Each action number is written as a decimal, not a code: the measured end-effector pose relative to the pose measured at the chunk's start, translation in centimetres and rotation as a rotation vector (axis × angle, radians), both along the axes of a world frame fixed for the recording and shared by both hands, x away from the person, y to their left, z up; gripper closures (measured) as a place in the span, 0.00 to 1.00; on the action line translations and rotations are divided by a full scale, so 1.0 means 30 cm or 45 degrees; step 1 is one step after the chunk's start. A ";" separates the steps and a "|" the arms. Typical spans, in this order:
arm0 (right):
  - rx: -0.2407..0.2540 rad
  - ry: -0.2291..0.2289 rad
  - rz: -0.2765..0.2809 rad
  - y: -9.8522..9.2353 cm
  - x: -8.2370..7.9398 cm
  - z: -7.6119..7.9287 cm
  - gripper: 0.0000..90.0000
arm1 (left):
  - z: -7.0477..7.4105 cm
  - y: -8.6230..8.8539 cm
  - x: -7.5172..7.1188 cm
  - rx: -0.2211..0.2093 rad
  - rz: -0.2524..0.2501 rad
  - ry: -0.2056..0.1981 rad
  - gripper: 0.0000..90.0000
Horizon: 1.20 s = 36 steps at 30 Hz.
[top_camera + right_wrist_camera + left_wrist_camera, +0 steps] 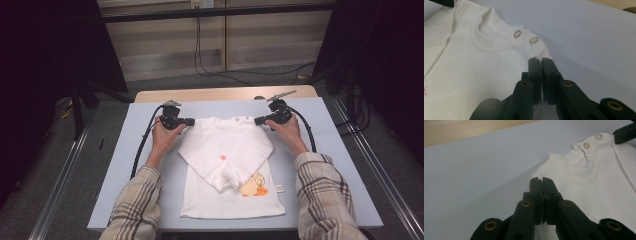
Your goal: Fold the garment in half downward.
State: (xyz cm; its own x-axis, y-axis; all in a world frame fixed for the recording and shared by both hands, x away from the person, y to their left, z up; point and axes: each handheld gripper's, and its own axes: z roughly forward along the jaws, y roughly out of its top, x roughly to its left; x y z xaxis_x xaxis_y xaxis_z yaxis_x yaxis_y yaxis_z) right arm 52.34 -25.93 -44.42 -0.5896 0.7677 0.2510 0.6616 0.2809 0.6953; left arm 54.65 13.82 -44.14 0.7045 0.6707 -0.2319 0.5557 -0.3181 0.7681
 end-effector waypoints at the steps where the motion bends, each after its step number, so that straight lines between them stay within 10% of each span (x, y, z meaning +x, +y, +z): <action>1: 0.005 -0.006 -0.002 0.000 -0.002 0.003 0.96 | 0.006 0.001 -0.003 -0.011 0.001 -0.006 0.98; 36: 0.141 -0.177 0.002 -0.019 -0.084 0.165 0.96 | 0.134 0.042 -0.118 -0.167 0.001 -0.152 0.98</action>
State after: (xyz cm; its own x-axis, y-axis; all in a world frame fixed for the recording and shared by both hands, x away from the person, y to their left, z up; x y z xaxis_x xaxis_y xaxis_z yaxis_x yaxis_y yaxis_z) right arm 49.83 -26.50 -39.48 -0.6256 0.7390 0.2501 0.5565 0.1979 0.8069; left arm 51.12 15.09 -40.12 0.7319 0.6406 -0.2324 0.4583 -0.2103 0.8635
